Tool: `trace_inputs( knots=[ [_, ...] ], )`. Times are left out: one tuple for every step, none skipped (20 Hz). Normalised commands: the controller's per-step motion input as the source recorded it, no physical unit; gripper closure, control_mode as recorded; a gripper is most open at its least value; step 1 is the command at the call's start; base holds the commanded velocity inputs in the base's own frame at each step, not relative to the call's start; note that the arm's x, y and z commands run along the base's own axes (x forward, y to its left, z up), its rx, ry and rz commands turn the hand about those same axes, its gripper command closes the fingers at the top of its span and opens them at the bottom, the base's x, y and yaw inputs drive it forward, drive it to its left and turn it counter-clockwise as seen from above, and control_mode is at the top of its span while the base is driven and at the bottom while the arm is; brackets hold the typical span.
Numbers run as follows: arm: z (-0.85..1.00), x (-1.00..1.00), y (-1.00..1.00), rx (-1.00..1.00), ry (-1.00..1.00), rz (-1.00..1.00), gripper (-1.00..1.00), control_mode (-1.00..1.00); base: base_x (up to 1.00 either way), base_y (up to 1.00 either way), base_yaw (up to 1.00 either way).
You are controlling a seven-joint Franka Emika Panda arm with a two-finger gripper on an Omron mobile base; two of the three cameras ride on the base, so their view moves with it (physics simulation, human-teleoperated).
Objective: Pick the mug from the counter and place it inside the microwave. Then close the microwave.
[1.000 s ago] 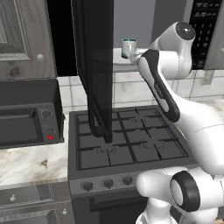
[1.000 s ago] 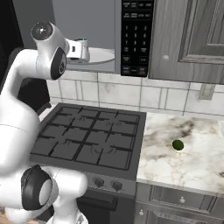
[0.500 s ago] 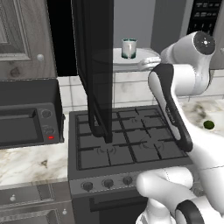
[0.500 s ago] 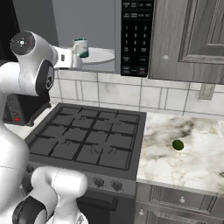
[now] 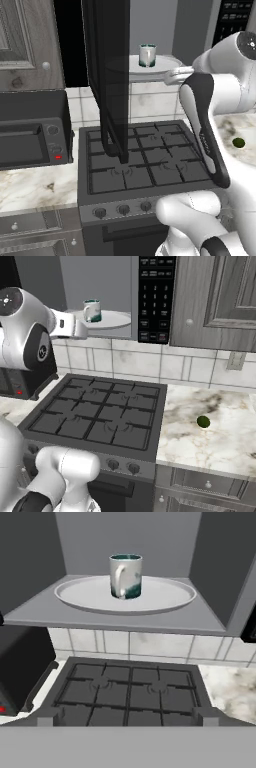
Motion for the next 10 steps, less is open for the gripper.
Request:
trace_inputs(
  knots=[
    [0.0,-0.19,0.0,0.0,0.1,0.0,-1.0,-1.0,0.0,0.0,0.0],
    [0.0,-0.3,0.0,0.0,0.04,0.0,-1.0,-1.0,0.0,0.0,0.0],
    [0.0,-0.45,0.0,0.0,0.0,0.0,-1.0,-1.0,0.0,0.0,0.0],
    [0.0,-0.54,0.0,0.0,0.0,-0.01,-1.0,-1.0,0.0,0.0,0.0],
    [0.01,-0.54,0.0,0.0,-0.03,-0.01,-1.0,-1.0,0.0,0.0,0.0],
    [0.0,-0.5,0.0,0.0,-0.07,0.0,-1.0,-1.0,0.0,0.0,0.0],
    [0.0,-0.46,0.0,0.0,-0.12,0.0,-1.0,-1.0,0.0,0.0,0.0],
    [0.0,-0.44,0.0,0.0,-0.15,0.0,-1.0,-1.0,0.0,0.0,0.0],
    [0.0,-0.41,0.0,0.0,-0.18,-0.01,-1.0,-1.0,0.0,0.0,0.0],
    [0.0,-0.35,0.0,-0.01,-0.21,-0.01,-1.0,-1.0,0.0,0.0,0.0]
  ],
)
